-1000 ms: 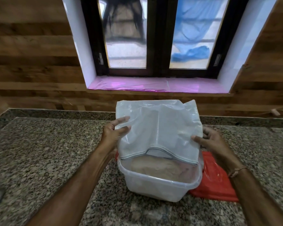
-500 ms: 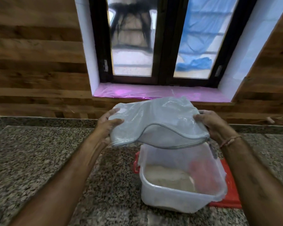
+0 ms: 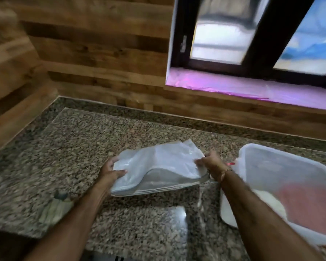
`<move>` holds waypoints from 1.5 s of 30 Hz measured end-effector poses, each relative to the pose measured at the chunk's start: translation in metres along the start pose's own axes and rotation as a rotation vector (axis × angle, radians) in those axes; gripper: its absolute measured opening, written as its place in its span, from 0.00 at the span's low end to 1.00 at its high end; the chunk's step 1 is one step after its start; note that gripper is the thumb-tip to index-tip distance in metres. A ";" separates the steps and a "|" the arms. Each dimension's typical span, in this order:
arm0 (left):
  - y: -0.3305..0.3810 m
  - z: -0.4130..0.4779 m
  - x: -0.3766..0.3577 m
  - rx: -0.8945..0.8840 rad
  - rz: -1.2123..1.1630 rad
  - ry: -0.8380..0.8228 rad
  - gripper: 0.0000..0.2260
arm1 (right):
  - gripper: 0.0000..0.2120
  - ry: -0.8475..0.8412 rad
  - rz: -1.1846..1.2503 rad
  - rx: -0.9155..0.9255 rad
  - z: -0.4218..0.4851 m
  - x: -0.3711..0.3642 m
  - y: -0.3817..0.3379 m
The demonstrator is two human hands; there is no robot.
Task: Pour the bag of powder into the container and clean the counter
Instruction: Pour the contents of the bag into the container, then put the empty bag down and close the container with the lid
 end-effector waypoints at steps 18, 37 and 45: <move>-0.078 0.009 0.009 -0.046 0.491 0.048 0.39 | 0.08 0.185 -0.341 0.009 -0.011 -0.021 0.093; 0.018 -0.047 -0.033 -0.281 0.749 0.259 0.34 | 0.23 0.097 -0.346 0.544 -0.068 -0.032 0.017; 0.140 -0.118 -0.136 -0.706 0.671 0.262 0.33 | 0.23 0.212 -0.217 0.951 -0.123 0.082 -0.053</move>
Point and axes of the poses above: each hand's wrist, its own z-axis towards the middle knuckle, its own x-axis out of the back of the hand, y = z × x, the point moved 3 cm from there along z, towards the middle knuckle, and after that the axes turned 11 degrees about z, right-handed, at the moved point
